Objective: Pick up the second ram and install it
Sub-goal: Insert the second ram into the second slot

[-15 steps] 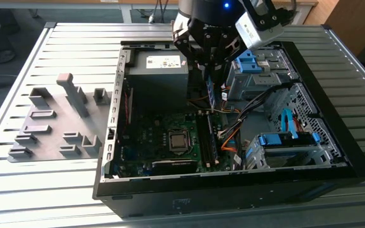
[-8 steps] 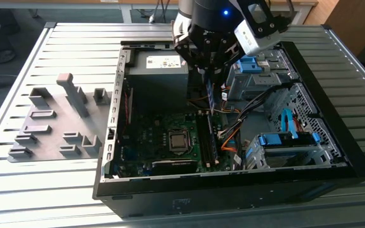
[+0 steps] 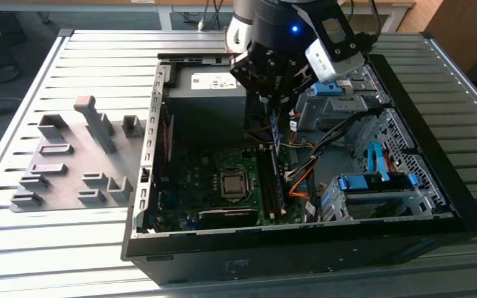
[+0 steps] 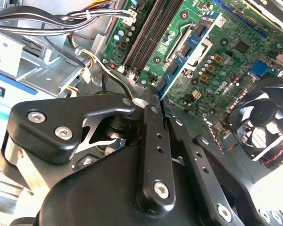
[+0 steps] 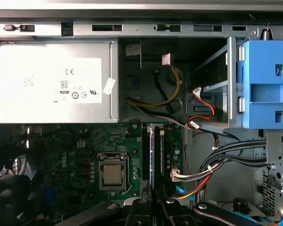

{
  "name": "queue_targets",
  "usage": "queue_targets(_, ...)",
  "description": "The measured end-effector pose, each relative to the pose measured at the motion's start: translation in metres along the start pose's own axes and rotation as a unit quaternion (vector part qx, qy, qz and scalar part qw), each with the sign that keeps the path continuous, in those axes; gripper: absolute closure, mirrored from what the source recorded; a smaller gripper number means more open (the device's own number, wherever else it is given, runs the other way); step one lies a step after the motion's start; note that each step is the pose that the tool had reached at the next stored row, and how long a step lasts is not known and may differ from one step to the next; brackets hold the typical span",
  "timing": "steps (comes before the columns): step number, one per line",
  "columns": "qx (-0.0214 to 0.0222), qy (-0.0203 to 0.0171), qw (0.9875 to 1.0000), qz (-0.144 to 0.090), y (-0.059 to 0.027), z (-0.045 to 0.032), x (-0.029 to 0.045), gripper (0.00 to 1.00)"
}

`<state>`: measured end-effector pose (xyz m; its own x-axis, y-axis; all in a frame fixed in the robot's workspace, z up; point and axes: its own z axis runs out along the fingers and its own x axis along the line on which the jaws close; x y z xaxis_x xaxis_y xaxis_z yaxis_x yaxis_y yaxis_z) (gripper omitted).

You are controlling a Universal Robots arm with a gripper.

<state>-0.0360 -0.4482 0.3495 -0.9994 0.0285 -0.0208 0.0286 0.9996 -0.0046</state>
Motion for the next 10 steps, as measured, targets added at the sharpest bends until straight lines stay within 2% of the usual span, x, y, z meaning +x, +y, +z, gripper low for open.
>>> queue_targets(10,0.0001,0.0012,1.0000,0.002,0.0002,0.0089,-0.0065,0.86)
